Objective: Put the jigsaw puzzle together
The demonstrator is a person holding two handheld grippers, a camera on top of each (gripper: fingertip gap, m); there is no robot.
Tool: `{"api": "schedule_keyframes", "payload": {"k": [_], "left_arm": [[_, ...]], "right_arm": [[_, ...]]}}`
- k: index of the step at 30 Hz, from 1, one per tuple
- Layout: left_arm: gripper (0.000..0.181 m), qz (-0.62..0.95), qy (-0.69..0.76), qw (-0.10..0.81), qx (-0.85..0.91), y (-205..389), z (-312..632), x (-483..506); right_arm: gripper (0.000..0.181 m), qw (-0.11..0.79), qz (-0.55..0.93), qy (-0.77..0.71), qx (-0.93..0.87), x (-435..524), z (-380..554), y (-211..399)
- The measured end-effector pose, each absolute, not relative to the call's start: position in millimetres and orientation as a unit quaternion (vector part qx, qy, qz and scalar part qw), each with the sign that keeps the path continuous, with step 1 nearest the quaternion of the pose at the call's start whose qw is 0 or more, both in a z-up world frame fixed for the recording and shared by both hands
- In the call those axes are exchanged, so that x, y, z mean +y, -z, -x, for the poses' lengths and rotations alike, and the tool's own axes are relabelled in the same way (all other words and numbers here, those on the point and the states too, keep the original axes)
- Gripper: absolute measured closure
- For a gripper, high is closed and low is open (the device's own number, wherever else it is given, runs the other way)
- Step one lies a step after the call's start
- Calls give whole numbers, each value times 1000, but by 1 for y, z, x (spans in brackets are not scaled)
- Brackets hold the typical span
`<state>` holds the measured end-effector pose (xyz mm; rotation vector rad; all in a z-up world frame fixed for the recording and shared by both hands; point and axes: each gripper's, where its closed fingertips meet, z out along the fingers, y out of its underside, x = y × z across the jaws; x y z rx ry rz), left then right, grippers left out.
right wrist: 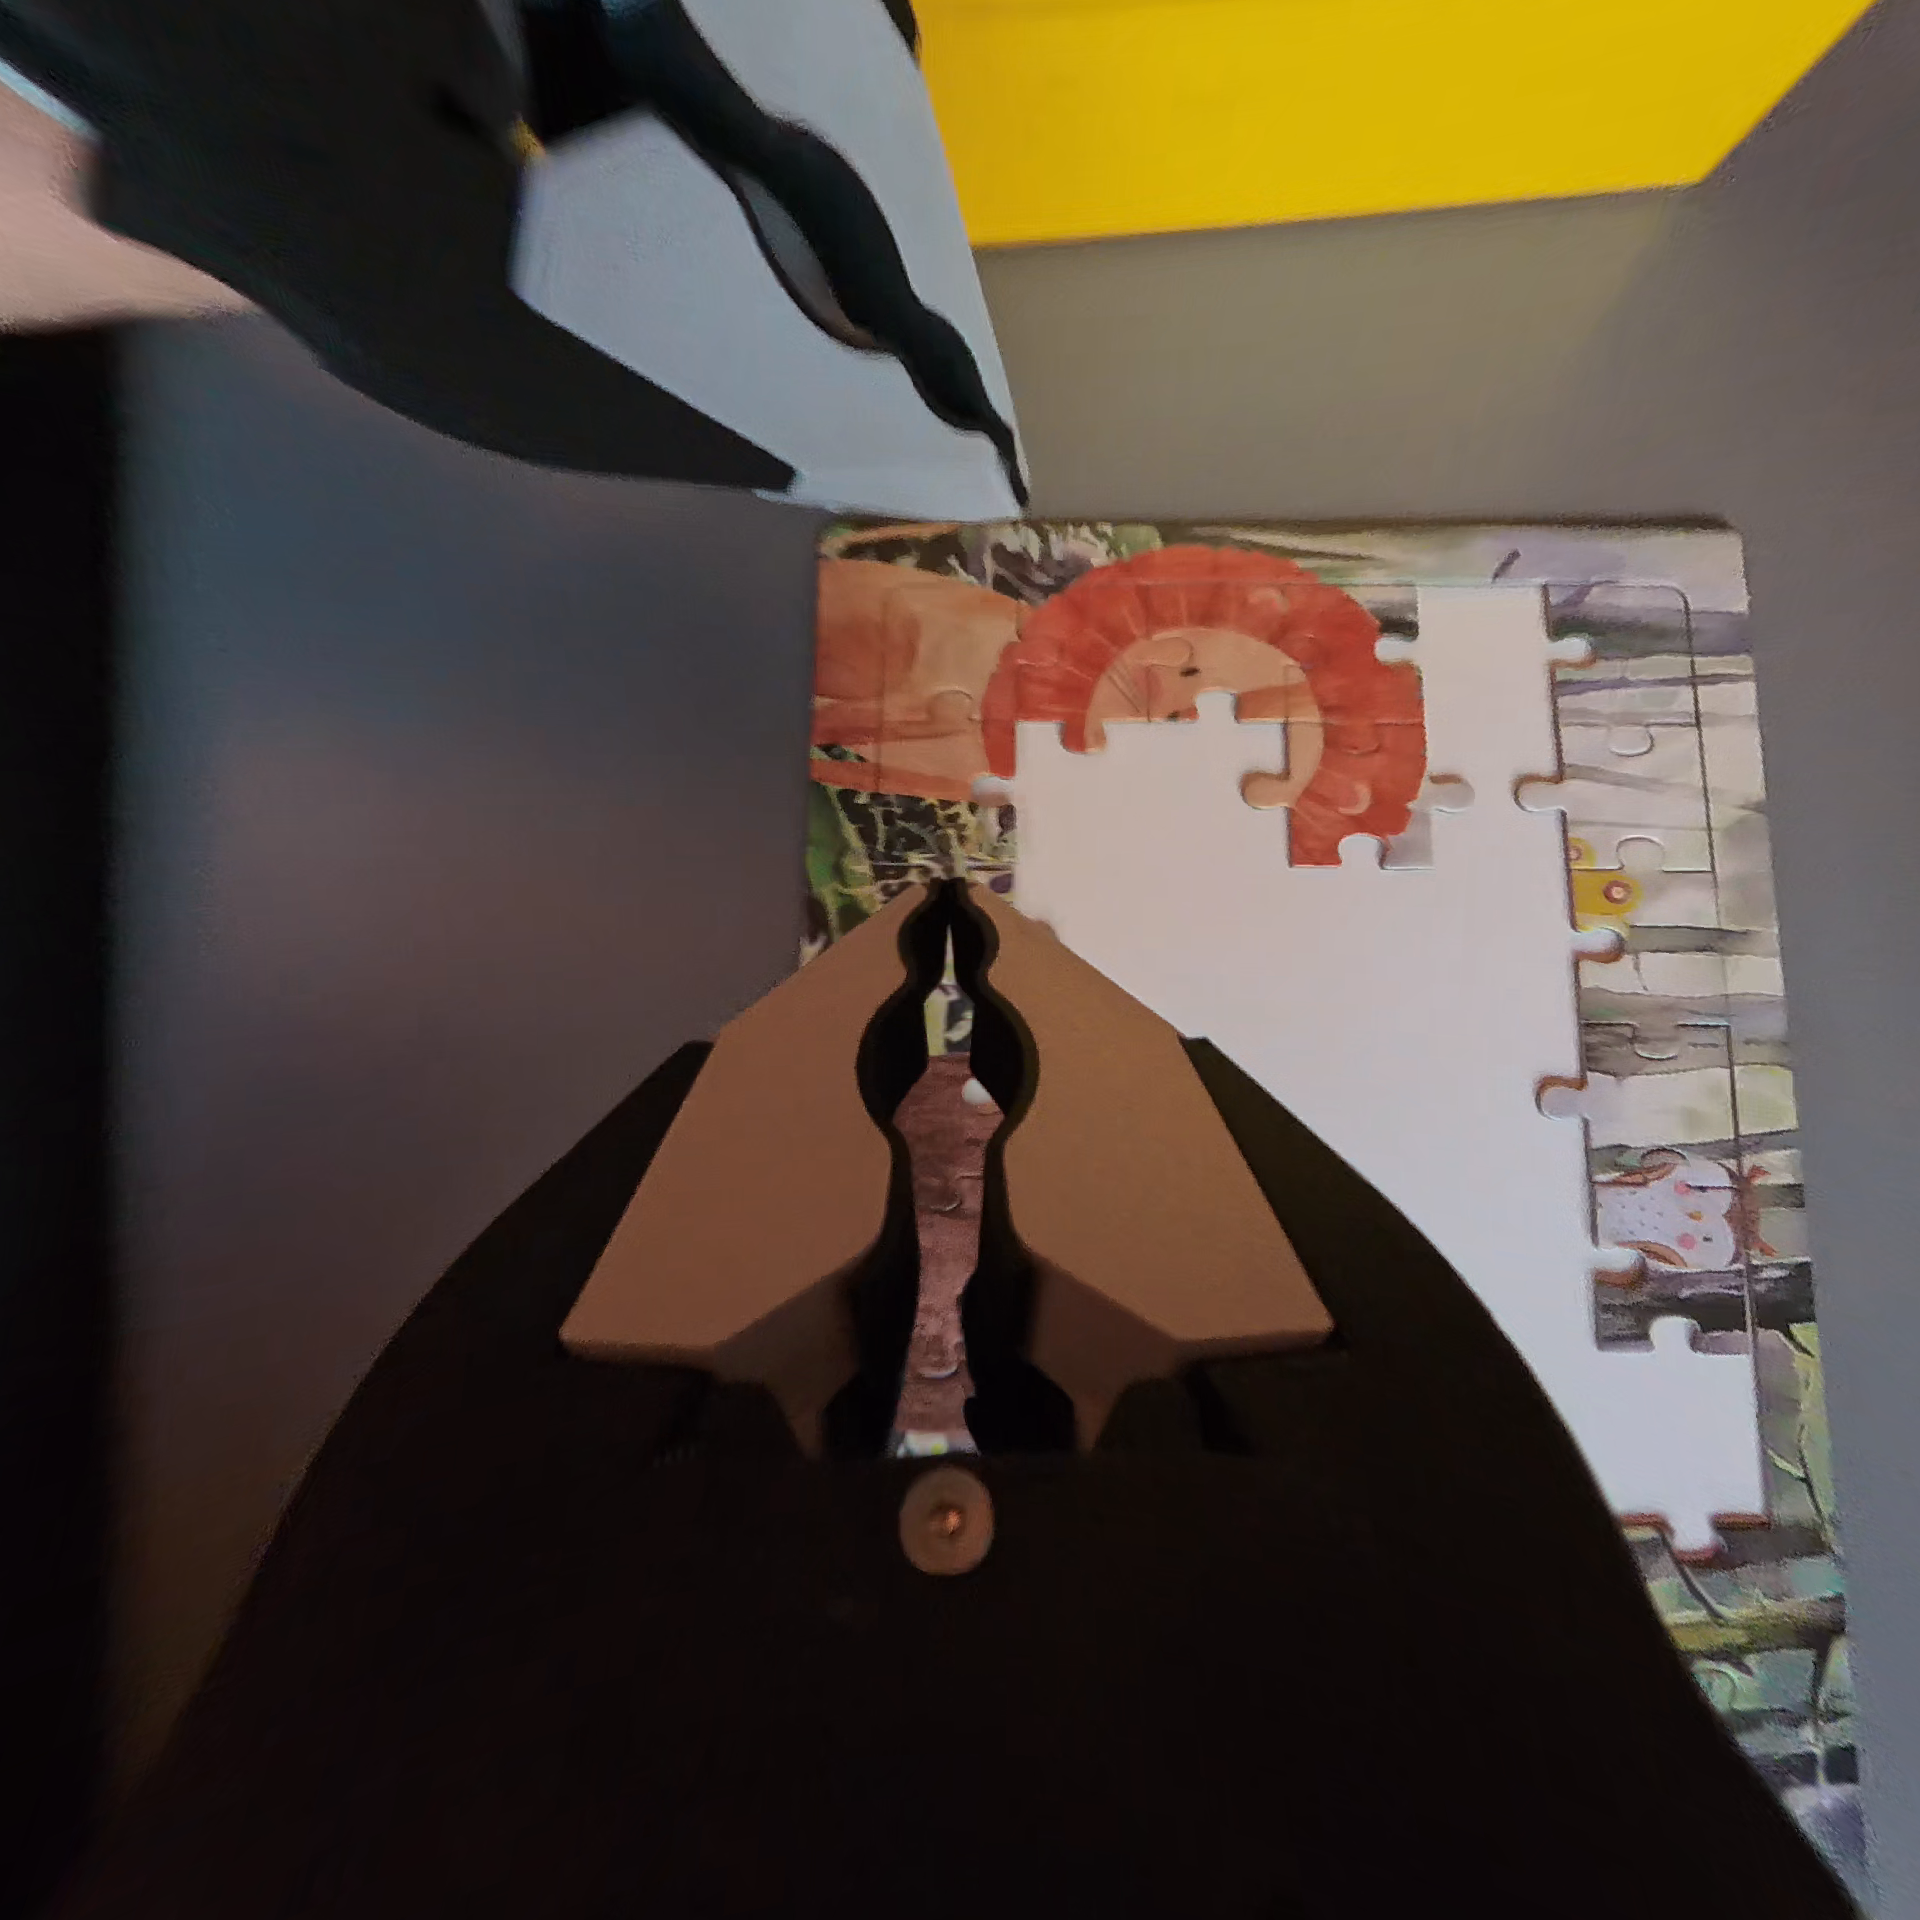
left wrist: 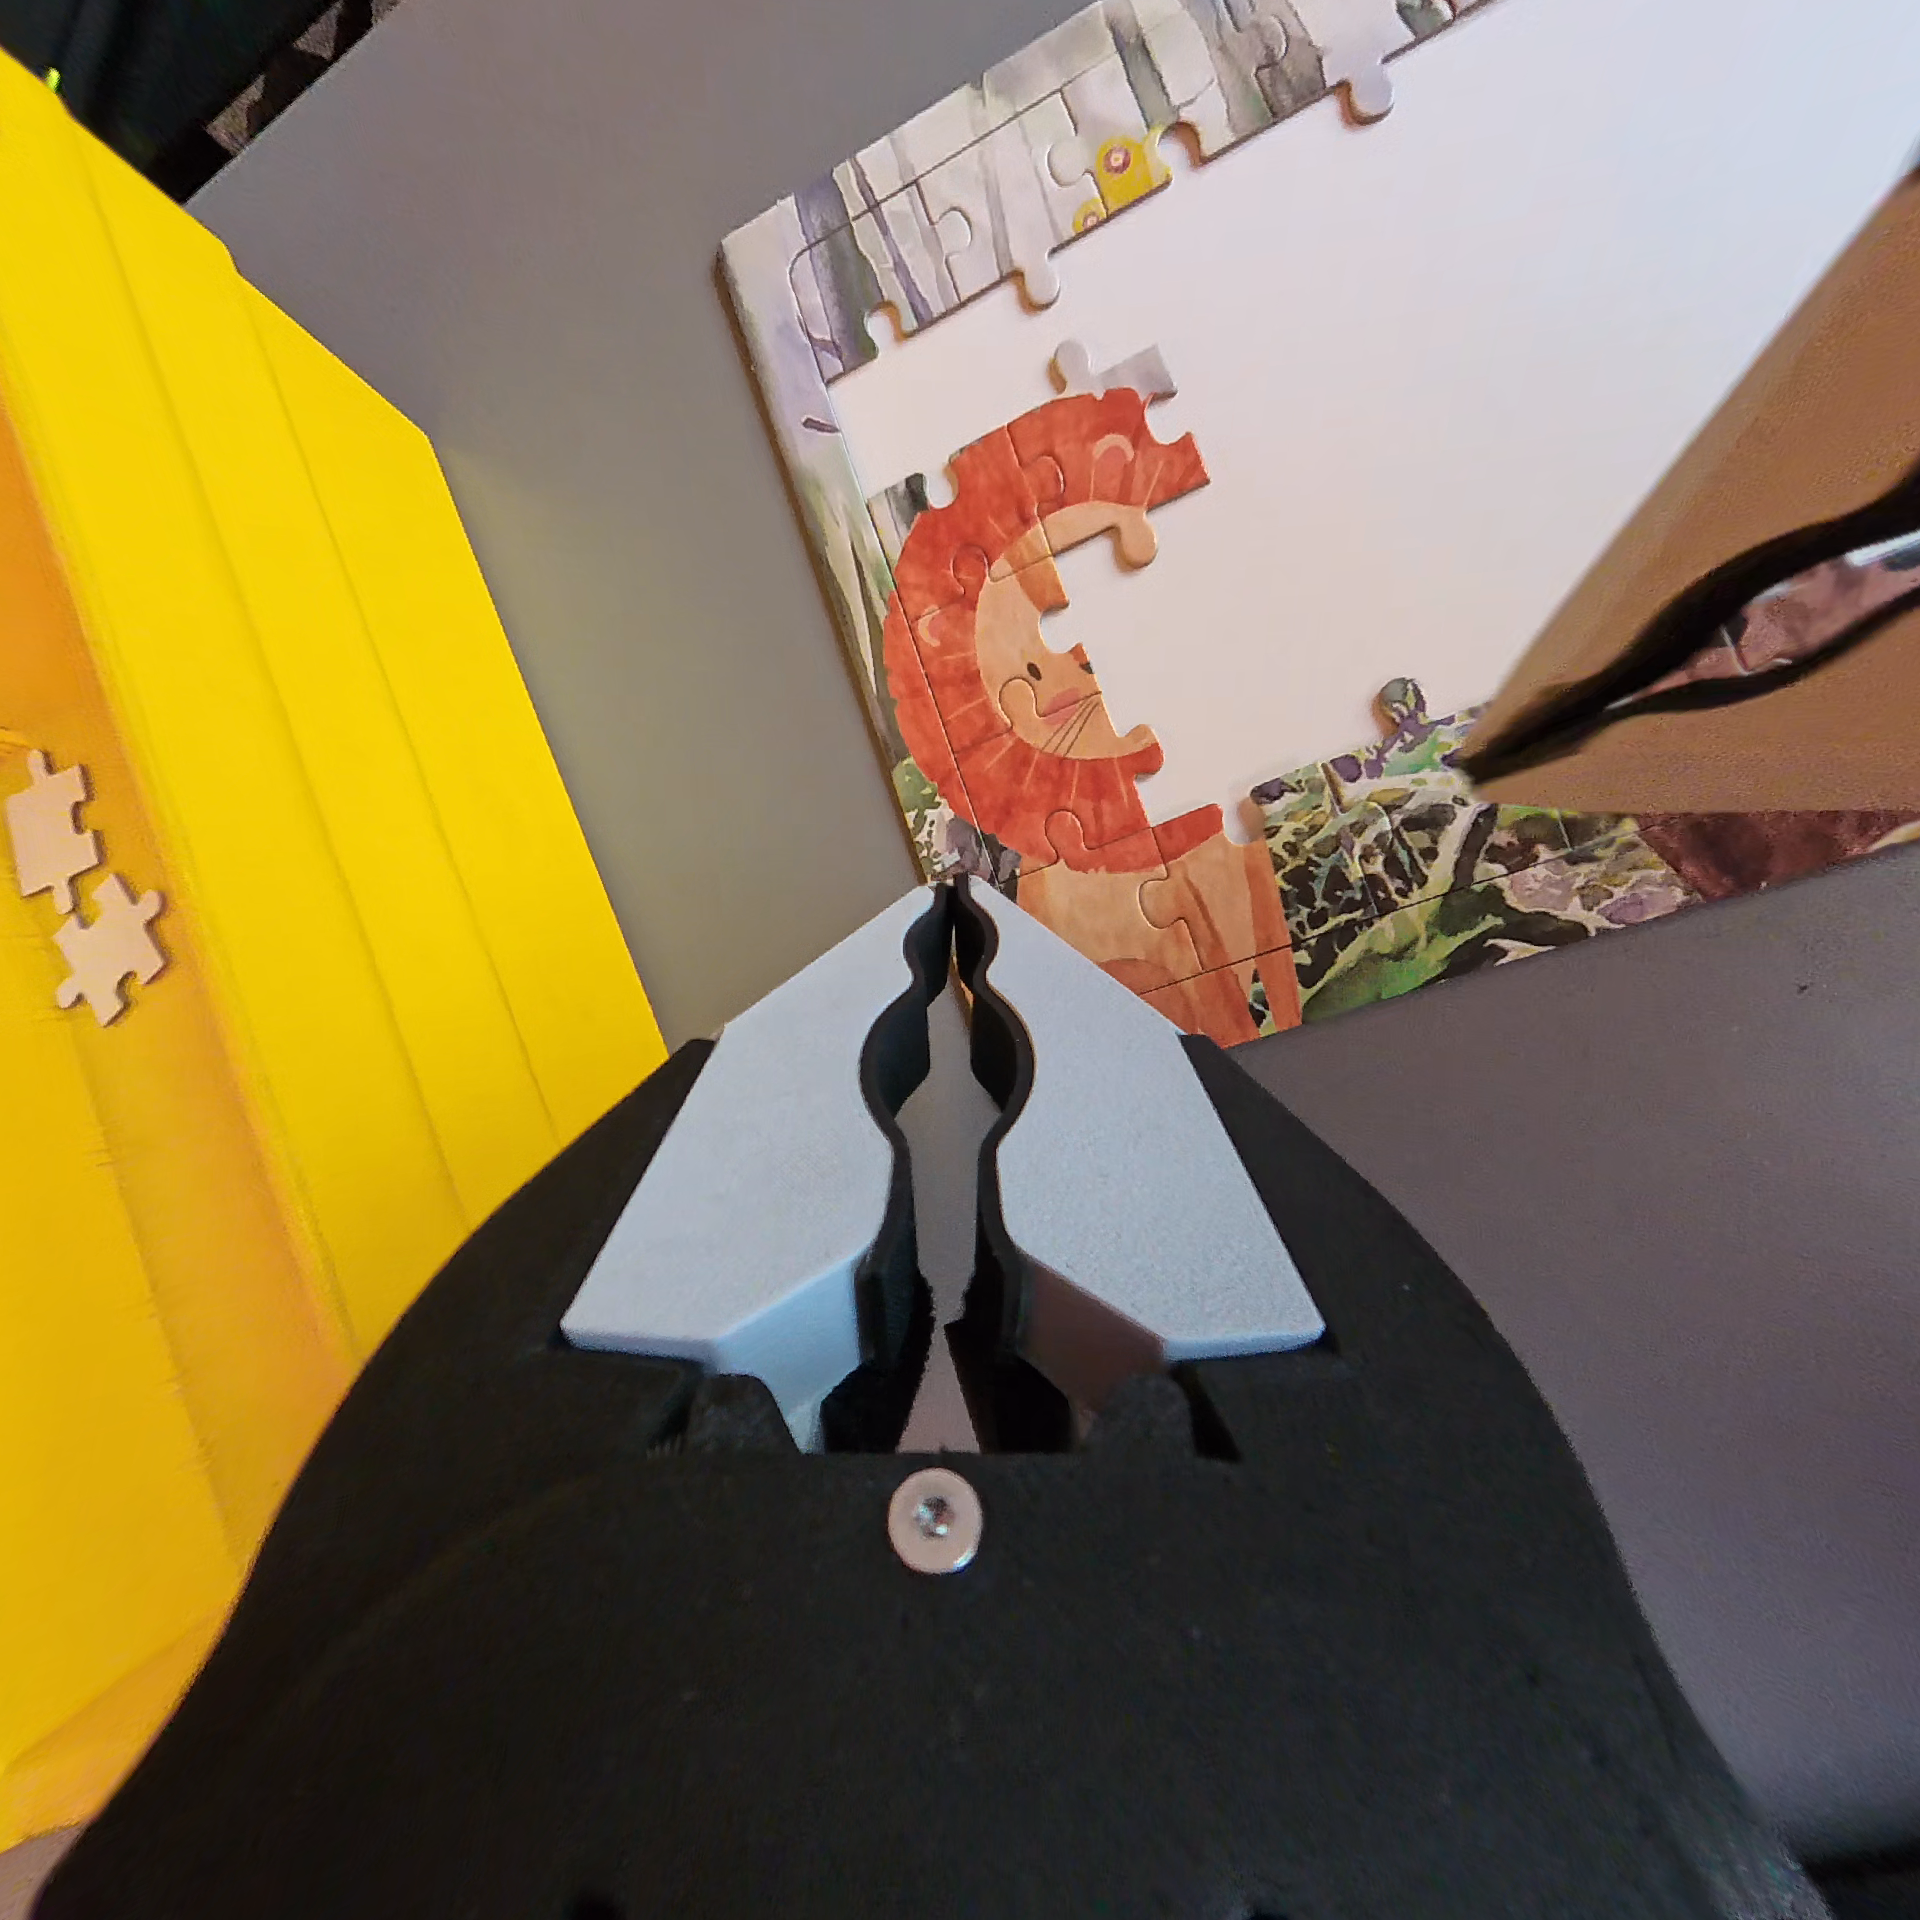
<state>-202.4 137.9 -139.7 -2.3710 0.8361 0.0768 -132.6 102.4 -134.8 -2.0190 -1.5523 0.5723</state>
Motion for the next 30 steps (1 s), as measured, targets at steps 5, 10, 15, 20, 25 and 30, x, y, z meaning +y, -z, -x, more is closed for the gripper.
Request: {"api": "schedule_keyframes", "payload": {"k": [5, 10, 15, 20, 25, 30], "left_arm": [[181, 902, -2, 299, 313, 143, 199, 136], [181, 899, 9, 300, 318, 143, 193, 134], [181, 900, 44, 289, 324, 148, 182, 129], [181, 895, 98, 281, 331, 149, 165, 120], [181, 893, 166, 247, 337, 152, 147, 106], [181, 897, 156, 231, 343, 159, 149, 103]], "right_arm": [[181, 249, 753, -192, -578, 103, 137, 160], [181, 269, 747, -200, -575, 104, 145, 151], [181, 260, 750, -203, -574, 103, 147, 159], [181, 262, 746, -205, -577, 103, 144, 161], [181, 301, 749, -220, -548, 114, 147, 150], [181, 289, 749, -201, -562, 113, 145, 160]]}}
